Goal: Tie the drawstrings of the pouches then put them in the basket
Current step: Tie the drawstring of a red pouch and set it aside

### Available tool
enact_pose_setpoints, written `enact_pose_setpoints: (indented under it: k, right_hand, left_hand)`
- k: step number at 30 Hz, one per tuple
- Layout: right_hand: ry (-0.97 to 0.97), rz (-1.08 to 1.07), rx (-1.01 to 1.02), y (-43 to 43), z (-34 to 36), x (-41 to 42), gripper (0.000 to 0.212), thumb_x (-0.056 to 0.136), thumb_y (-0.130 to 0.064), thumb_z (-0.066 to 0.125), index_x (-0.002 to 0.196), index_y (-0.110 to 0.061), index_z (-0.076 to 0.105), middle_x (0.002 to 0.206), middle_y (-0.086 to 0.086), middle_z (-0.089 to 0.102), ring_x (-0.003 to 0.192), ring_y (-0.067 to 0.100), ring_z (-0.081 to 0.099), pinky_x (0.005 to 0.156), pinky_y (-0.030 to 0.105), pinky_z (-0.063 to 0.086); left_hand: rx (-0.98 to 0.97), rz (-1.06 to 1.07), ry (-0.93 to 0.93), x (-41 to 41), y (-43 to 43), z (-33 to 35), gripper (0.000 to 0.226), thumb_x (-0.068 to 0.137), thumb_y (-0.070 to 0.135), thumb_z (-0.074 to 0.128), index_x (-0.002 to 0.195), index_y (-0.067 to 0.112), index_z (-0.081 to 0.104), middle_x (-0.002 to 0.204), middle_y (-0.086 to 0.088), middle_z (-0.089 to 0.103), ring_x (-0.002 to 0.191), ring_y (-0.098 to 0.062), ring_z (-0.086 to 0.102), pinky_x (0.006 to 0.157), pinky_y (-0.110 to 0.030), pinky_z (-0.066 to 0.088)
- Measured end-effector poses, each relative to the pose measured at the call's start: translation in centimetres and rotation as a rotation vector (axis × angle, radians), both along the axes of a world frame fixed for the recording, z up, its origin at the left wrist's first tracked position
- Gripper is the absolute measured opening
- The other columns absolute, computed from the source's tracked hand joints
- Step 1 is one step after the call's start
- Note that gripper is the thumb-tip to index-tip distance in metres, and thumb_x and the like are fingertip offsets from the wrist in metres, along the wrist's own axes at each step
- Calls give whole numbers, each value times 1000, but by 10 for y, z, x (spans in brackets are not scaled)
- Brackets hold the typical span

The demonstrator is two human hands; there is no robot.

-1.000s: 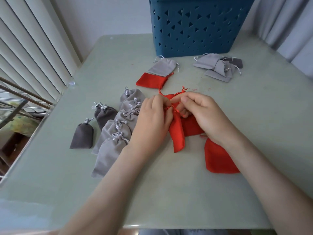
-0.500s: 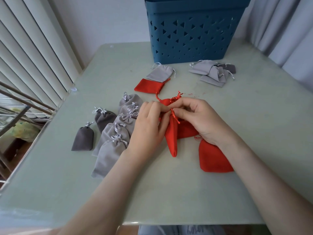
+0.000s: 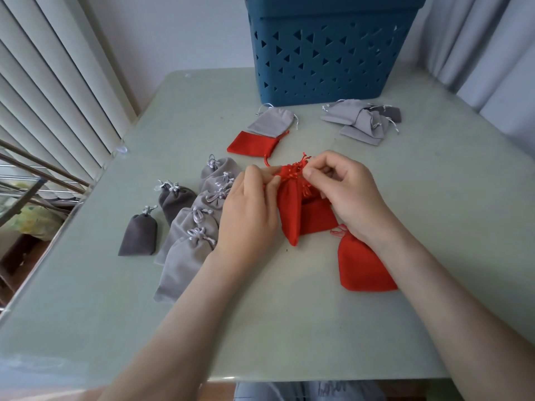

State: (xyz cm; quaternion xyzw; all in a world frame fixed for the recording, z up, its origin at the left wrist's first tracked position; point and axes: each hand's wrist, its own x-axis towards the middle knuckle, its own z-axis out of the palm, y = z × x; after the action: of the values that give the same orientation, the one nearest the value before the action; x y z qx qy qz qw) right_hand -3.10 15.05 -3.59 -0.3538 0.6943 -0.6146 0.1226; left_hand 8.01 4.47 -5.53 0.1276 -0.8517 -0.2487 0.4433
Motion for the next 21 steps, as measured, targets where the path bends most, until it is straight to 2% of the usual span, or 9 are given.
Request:
enact_pose_setpoints:
  k: [3,5,7,9,11,13,16,19,21]
  right_hand:
    - [-25,-10,28,-1,-2,0,14,87,-6,61,74,-11,63,55,-16,52,55,-2,43,55,10,34]
    - [-22,-25,48,0,-3,-2,16,86,-7,63,73,-15,65,54,-17,53,56,-2,45,58,11,35]
    - [-8,-51,59,1,-2,-4,18,85,-8,64,72,-21,67,55,-17,56,58,-1,48,60,12,37]
    - [48,-49,110,2,1,-7,18,84,-9,65,74,-23,69,58,-16,60,59,-2,52,62,12,39]
    - [92,6,235,2,7,-12,21,85,-7,63,78,-26,69,64,-14,62,61,-4,53,66,14,41]
    - [157,35,356,1,14,-19,23,87,-4,59,87,-25,70,73,-11,64,65,-2,54,70,17,43]
    - [222,-64,381,-9,24,-39,24,88,-3,54,98,-19,70,80,-5,66,68,-3,55,69,15,43]
    - [120,-46,430,-31,32,-60,22,85,-5,55,95,-22,66,83,0,67,73,9,60,77,28,50]
    - [80,-10,508,-53,30,-68,23,83,-8,57,102,-17,66,79,-3,62,67,11,57,71,28,50]
  left_hand:
    - [94,-46,-69,1,-1,0,15,96,19,43,83,11,42,106,-6,68,93,-26,62,76,-27,41]
    - [227,-86,-125,3,2,2,16,97,17,45,82,12,40,106,-3,67,93,-17,61,78,-26,43]
    - [436,-142,-196,5,3,7,20,98,15,48,79,11,43,91,-1,67,82,-9,57,78,-26,44]
    - [567,-210,-289,6,0,16,23,97,18,50,75,16,44,78,1,61,78,-12,56,82,-35,46]
    - [509,-227,-456,5,-3,28,23,96,27,51,74,20,45,80,1,64,83,-18,60,87,-39,47]
    - [412,-188,-599,2,-7,40,24,94,39,50,80,20,47,80,5,64,81,-14,60,79,-29,46]
    - [281,-29,-650,-9,-18,56,33,95,48,43,96,16,53,91,2,60,90,-15,53,72,-24,32]
    - [253,63,-622,-30,-43,68,32,100,36,40,111,11,54,112,-10,62,105,-27,54,75,-26,32]
    - [223,110,-661,-42,-61,69,29,100,26,39,120,11,53,121,-12,59,110,-29,53,79,-27,34]
